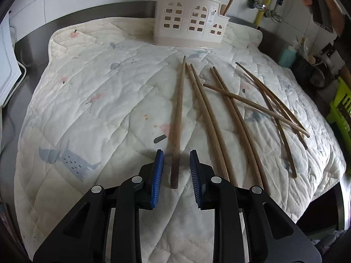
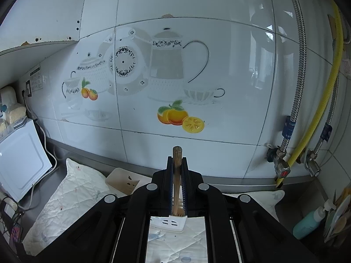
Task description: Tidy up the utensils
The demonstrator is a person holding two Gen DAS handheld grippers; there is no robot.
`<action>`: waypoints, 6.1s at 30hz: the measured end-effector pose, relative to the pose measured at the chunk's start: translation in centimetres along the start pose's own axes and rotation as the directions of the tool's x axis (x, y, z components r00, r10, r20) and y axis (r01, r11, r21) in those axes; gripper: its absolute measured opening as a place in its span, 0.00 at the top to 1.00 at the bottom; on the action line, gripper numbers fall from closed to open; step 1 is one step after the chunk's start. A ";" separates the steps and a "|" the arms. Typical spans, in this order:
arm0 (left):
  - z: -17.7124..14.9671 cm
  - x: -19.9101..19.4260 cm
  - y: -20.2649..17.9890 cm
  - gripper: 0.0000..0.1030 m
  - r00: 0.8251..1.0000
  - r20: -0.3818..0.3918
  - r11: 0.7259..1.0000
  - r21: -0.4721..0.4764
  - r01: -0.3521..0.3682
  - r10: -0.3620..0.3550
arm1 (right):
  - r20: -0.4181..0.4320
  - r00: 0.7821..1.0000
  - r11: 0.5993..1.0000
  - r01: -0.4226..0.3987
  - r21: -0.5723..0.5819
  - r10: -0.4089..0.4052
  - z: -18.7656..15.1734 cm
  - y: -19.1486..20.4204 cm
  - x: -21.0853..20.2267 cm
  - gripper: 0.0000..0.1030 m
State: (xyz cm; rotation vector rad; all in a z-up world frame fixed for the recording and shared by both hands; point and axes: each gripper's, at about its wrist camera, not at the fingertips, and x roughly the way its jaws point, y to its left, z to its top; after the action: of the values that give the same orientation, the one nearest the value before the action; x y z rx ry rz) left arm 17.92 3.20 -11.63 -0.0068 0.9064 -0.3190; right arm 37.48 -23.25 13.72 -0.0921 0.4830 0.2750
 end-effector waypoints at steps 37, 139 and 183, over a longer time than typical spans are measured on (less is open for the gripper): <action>3.1 -3.5 -1.1 0.93 0.990 0.144 1.000 0.022 -0.004 0.001 | 0.070 0.997 1.000 -0.017 0.012 0.016 0.6 0.0 -4.3 0.94; 30.3 -4.2 -1.9 0.58 0.965 0.261 0.997 0.065 -0.051 0.033 | 0.032 0.999 0.999 -0.026 0.031 0.025 -1.2 -0.8 2.5 0.84; 3.0 -5.7 -5.7 0.05 0.970 0.239 0.997 0.072 0.037 -0.053 | -0.306 0.920 0.954 -0.285 -0.096 0.244 -29.4 4.1 -8.9 0.81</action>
State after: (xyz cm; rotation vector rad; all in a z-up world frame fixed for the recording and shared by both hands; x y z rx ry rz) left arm 15.40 -1.01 -4.55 -0.0044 0.6549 -0.3820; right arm 15.64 -25.95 -8.14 -0.2064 0.7723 0.5673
